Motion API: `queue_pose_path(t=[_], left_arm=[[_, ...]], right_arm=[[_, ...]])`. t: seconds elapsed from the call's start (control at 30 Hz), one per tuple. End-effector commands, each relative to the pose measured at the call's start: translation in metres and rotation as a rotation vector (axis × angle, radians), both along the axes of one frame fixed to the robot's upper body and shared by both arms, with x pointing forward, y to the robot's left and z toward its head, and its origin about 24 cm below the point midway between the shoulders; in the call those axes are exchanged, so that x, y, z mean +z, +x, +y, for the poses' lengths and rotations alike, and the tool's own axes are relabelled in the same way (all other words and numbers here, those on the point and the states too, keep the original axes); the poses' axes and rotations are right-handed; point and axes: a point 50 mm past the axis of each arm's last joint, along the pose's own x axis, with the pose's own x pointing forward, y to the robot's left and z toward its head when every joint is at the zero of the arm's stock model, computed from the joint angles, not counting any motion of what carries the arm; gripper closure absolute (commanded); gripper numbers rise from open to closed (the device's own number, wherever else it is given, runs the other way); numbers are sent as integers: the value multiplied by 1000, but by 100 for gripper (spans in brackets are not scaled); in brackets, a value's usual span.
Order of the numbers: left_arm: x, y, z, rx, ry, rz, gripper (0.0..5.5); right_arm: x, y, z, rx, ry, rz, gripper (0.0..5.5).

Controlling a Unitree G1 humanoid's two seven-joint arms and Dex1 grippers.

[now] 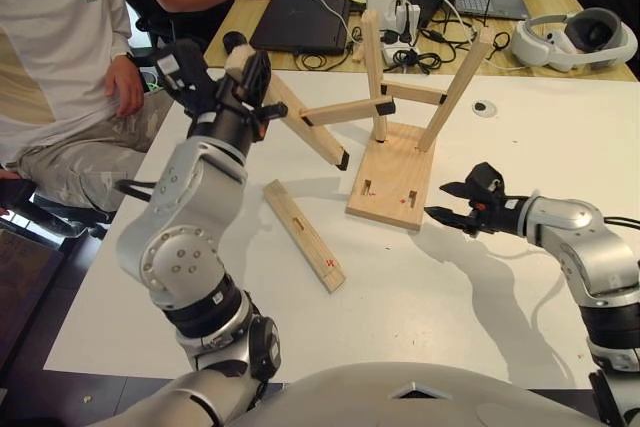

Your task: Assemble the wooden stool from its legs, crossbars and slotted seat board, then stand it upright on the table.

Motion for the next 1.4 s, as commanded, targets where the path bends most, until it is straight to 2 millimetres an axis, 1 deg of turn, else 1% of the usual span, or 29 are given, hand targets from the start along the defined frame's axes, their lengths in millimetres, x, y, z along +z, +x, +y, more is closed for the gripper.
queue_pose_path(t=[0.03,0.17,0.27,0.4,0.47,0.67,0.8,0.87,1.07,1.2,1.37,1.4], left_arm=[[-6,-7,-14,-37,-59,17,449],[-17,-7,-23,-79,-65,37,449],[-27,-5,-21,-76,-36,55,449],[-42,0,-18,-56,9,74,449],[-46,1,-19,-62,44,67,449],[-45,1,-22,-93,158,12,449],[-41,-6,-36,-167,217,-14,449],[-40,-8,-44,-205,231,-13,449],[-45,-3,-65,-303,322,6,449],[-48,-1,-68,-327,390,9,449],[-45,1,-64,-314,387,-12,449],[-44,2,-63,-307,373,-17,413]], right_arm=[[-3,6,3,-108,22,-21,251],[-7,10,10,-158,34,-30,251],[-3,17,13,-173,50,-57,251],[1,21,14,-174,53,-78,251],[3,22,15,-171,55,-83,251],[7,25,15,-167,56,-100,251],[8,26,10,-185,46,-107,251],[11,29,7,-207,53,-133,251],[24,42,6,-272,108,-248,251],[30,44,5,-287,137,-291,251],[31,45,4,-303,146,-309,251],[31,45,4,-304,148,-310,251]])
